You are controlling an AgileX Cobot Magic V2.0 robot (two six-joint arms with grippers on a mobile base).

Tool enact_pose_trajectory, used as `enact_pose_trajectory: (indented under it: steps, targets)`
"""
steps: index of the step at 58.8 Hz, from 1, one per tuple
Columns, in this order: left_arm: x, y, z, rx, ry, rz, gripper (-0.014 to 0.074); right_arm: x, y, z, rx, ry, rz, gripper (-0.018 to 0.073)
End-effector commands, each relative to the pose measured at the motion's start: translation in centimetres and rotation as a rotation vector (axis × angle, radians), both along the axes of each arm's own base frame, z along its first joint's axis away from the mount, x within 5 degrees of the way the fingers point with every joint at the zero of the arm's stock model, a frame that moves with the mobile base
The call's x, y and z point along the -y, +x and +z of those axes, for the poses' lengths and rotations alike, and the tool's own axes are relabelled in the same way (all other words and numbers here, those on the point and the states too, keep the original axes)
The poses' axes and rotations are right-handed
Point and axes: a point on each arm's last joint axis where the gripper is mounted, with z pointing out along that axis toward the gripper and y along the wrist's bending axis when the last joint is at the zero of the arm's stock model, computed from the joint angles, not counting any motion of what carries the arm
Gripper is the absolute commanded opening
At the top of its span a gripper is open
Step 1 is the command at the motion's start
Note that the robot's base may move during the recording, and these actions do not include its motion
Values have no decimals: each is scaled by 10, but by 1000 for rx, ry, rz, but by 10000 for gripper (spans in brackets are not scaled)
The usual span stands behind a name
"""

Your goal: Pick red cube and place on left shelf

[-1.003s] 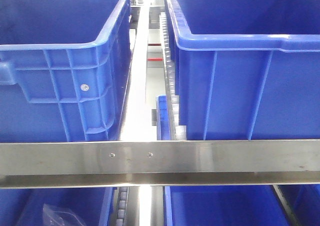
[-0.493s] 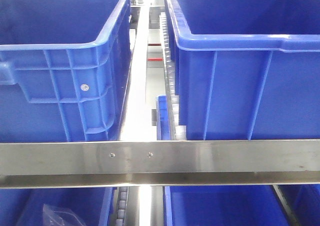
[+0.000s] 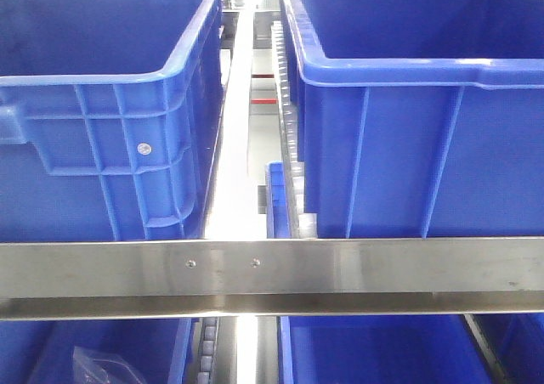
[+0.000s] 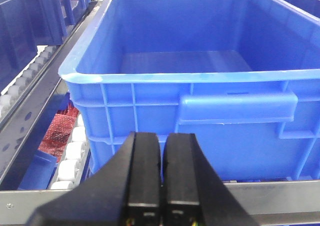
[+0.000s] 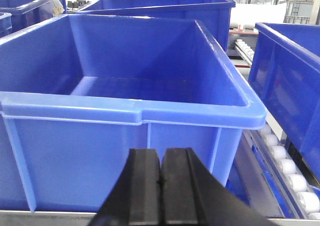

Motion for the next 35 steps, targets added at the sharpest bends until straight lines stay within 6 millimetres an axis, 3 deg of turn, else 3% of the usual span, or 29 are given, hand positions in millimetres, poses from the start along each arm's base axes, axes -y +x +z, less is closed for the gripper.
enact_pose_trajectory:
  steps: [1,35]
  targets:
    - [0,0,1,80,-9,-5,102,0,-4,13,108,-13,-3,46]
    - [0,0,1,80,-9,-5,102,0,-3,11,92,-12,-4,46]
